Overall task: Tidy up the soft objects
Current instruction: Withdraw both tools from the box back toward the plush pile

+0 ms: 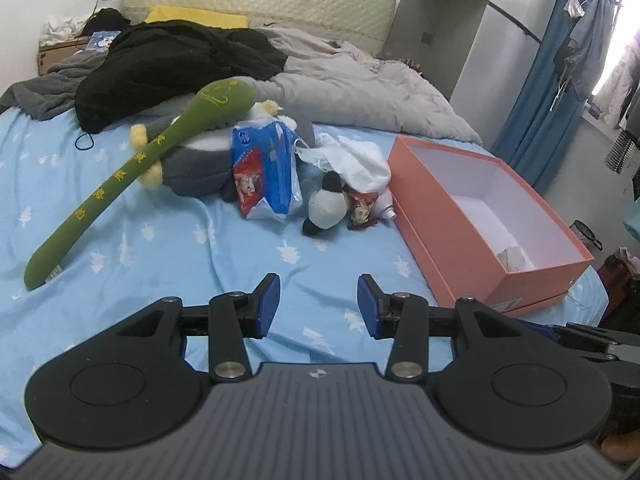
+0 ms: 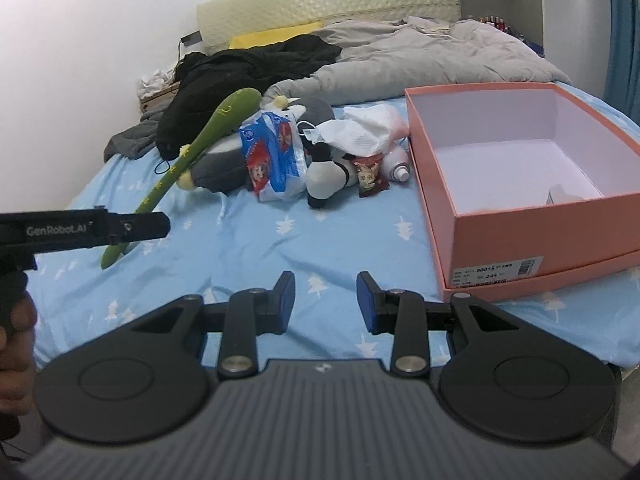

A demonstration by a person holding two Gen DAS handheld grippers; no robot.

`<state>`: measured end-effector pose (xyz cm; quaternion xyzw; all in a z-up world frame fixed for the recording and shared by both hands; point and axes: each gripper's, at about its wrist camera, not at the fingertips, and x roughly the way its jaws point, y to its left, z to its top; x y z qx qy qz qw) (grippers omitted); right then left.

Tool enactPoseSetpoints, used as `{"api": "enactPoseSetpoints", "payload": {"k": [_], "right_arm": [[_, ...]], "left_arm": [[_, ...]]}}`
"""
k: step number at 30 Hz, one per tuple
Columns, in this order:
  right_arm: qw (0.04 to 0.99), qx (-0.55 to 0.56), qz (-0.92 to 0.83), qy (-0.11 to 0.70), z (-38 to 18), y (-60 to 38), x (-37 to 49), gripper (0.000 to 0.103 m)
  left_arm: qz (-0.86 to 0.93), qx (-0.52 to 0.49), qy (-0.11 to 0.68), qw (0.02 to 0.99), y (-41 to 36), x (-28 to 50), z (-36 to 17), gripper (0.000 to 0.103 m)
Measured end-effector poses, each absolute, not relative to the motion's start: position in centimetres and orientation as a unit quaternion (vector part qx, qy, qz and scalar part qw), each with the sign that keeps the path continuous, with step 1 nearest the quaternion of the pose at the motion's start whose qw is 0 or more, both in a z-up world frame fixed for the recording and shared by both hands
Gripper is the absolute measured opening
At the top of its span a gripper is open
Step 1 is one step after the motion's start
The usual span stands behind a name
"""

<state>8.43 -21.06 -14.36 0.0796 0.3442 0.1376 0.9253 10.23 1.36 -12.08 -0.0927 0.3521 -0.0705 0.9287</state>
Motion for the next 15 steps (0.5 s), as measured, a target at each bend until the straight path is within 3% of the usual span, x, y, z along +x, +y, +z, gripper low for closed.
{"api": "enactPoseSetpoints", "payload": {"k": [15], "right_arm": [[0.924, 0.074, 0.145, 0.346, -16.1, -20.0, 10.7, 0.037]], "left_arm": [[-0.061, -0.104, 0.369, 0.922, 2.4, 13.7, -15.0, 0.049]]}}
